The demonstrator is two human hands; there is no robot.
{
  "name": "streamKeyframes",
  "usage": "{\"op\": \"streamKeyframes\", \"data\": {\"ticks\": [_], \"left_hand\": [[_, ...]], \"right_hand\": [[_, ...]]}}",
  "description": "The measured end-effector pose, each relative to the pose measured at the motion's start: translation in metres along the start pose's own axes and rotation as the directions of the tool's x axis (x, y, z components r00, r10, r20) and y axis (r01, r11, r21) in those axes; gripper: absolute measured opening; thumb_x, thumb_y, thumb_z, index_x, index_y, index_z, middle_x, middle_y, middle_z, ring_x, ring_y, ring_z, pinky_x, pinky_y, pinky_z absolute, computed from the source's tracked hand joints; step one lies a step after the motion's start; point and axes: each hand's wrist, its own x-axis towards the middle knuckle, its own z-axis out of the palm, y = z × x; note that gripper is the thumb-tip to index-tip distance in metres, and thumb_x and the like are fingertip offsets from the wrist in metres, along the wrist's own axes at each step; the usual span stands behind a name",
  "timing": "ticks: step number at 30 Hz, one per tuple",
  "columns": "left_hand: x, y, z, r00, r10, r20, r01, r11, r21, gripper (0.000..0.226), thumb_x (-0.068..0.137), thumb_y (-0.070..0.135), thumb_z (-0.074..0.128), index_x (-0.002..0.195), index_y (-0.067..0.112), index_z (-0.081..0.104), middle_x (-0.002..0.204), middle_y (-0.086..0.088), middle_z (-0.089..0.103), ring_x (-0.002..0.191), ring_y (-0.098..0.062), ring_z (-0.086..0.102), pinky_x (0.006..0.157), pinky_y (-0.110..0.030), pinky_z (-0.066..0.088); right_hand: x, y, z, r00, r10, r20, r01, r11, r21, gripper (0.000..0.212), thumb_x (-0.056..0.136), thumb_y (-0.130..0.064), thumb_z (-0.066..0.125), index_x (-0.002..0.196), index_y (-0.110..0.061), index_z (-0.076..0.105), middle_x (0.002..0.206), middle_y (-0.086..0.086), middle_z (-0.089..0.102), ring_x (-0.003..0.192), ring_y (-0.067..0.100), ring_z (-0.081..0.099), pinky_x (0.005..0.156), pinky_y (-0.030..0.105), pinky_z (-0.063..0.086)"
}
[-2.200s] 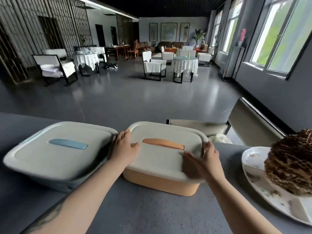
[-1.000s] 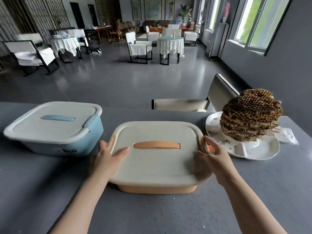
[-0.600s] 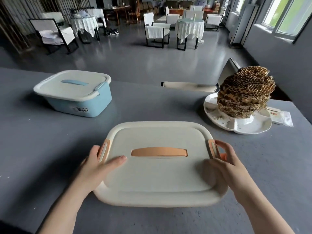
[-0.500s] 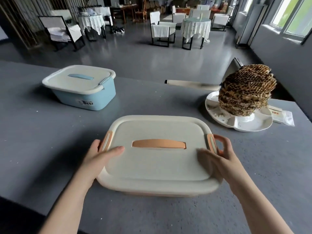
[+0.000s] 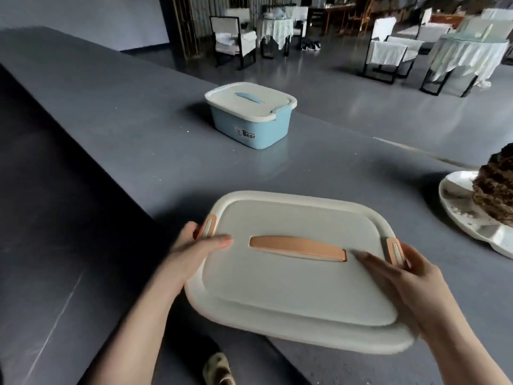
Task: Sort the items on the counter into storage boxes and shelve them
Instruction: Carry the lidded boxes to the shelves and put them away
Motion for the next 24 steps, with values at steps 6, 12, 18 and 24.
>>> {"op": "streamKeyframes", "data": {"ticks": [6, 12, 18, 24], "left_hand": [[-0.017, -0.029, -0.069, 0.987, -0.061, -0.152, 0.050, 0.996, -0.081, 0.084, 0.059, 0.046, 0.086, 0.124, 0.007, 0.050, 0.122, -0.008, 0.061, 0.106, -0.024, 0.060, 0.078, -0.032, 0.045], [-0.030, -0.069, -0.161, 0.917, -0.077, -0.391, 0.053, 0.996, -0.072, 0.063, 0.041, 0.062, 0.080, 0.088, 0.024, 0.063, 0.087, 0.003, 0.070, 0.081, -0.021, 0.067, 0.068, -0.035, 0.049], [-0.020, -0.104, -0.264, 0.791, -0.098, -0.604, 0.007, 0.988, -0.151, 0.067, 0.033, 0.056, 0.087, 0.086, 0.031, 0.056, 0.084, 0.003, 0.066, 0.079, -0.020, 0.065, 0.065, -0.039, 0.054], [0.013, -0.132, -0.362, 0.728, -0.045, -0.684, -0.110, 0.977, -0.181, 0.079, 0.041, 0.036, 0.094, 0.109, 0.029, 0.056, 0.101, 0.000, 0.063, 0.083, -0.011, 0.061, 0.062, -0.025, 0.044]], "right_hand": [[-0.016, -0.026, 0.066, 0.980, -0.137, 0.144, 0.145, 0.988, -0.053, 0.075, 0.045, -0.077, 0.075, 0.108, -0.037, 0.064, 0.080, -0.013, 0.071, 0.077, 0.014, 0.068, 0.074, 0.046, 0.057], [-0.020, -0.058, 0.168, 0.917, -0.207, 0.341, 0.194, 0.978, 0.074, 0.073, 0.051, -0.061, 0.085, 0.118, -0.046, 0.060, 0.092, -0.014, 0.074, 0.088, 0.009, 0.070, 0.082, 0.043, 0.056], [-0.027, -0.098, 0.296, 0.841, -0.266, 0.471, 0.160, 0.954, 0.254, 0.065, 0.051, -0.035, 0.088, 0.111, -0.048, 0.066, 0.087, -0.012, 0.075, 0.078, 0.002, 0.071, 0.059, 0.011, 0.051], [-0.036, -0.130, 0.419, 0.773, -0.261, 0.579, 0.064, 0.939, 0.338, 0.065, 0.050, -0.031, 0.087, 0.112, -0.038, 0.068, 0.100, -0.005, 0.075, 0.089, 0.011, 0.072, 0.068, 0.021, 0.055]]}}
